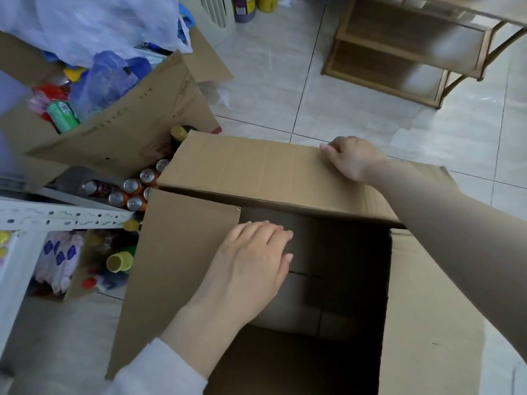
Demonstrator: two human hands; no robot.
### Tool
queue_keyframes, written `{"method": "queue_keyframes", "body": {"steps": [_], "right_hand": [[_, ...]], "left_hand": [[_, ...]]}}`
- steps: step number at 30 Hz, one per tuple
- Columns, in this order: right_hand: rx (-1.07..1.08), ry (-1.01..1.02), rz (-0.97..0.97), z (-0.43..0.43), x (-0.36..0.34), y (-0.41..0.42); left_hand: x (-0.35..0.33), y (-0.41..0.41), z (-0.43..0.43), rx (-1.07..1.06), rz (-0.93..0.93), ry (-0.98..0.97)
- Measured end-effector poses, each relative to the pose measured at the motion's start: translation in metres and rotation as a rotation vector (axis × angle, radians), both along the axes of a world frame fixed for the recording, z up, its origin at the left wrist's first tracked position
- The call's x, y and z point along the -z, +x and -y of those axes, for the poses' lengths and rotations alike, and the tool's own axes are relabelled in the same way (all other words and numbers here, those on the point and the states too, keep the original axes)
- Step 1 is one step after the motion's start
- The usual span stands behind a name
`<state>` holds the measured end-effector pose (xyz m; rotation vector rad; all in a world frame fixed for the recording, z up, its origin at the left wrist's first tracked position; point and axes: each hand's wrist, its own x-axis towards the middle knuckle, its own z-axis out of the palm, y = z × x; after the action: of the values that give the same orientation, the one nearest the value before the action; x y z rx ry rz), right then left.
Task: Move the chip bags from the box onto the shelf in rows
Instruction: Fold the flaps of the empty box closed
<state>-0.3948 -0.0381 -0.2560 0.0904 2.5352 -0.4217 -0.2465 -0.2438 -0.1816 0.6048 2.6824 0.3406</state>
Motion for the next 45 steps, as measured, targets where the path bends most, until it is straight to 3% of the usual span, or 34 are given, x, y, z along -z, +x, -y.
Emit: {"method": "queue_keyframes", "body": {"steps": [8, 15, 20, 25, 28, 31, 33, 35, 37, 39, 42, 45], "right_hand": [[-0.144, 0.062, -0.296, -0.007, -0.114, 0.012], [-0.258, 0.118, -0.434, 0.005, -0.178, 0.107], [-0.305, 0.040, -0.390, 0.015, -0.176, 0.200], [-0.447, 0.078, -0.138, 0.020, -0.121, 0.276], [-0.450, 0.100, -0.049, 0.011, -0.087, 0.293], [-0.375, 0.060, -0.013, 0.013, -0.065, 0.294], [-0.340, 0.015, -0.015, 0.018, -0.057, 0.293], [-0.327, -0.007, -0.027, 0.020, -0.049, 0.291], [-0.339, -0.013, -0.024, 0.016, -0.045, 0.289], [-0.356, -0.011, -0.020, 0.014, -0.045, 0.286], [-0.370, -0.001, -0.005, 0.016, -0.052, 0.281], [-0.309, -0.044, 0.074, 0.018, -0.063, 0.277]], "left_hand": [[-0.060, 0.026, 0.002, -0.076, 0.038, 0.047], [-0.090, 0.080, 0.015, -0.119, 0.047, 0.091], [-0.075, 0.141, 0.020, -0.201, 0.075, 0.039], [-0.052, 0.212, 0.016, -0.341, 0.067, 0.097], [-0.036, 0.269, 0.014, -0.612, 0.167, 0.294], [-0.005, 0.318, 0.009, -1.141, 0.228, 0.505], [0.018, 0.336, 0.005, -1.584, 0.377, 0.687], [0.040, 0.344, -0.004, -1.838, 0.612, 0.857], [0.059, 0.346, -0.012, -1.913, 0.826, 1.032], [0.067, 0.340, -0.016, -1.976, 0.908, 1.170], [0.056, 0.338, -0.016, -2.064, 0.840, 1.151], [0.012, 0.355, -0.016, -1.978, 0.733, 1.146]]}}
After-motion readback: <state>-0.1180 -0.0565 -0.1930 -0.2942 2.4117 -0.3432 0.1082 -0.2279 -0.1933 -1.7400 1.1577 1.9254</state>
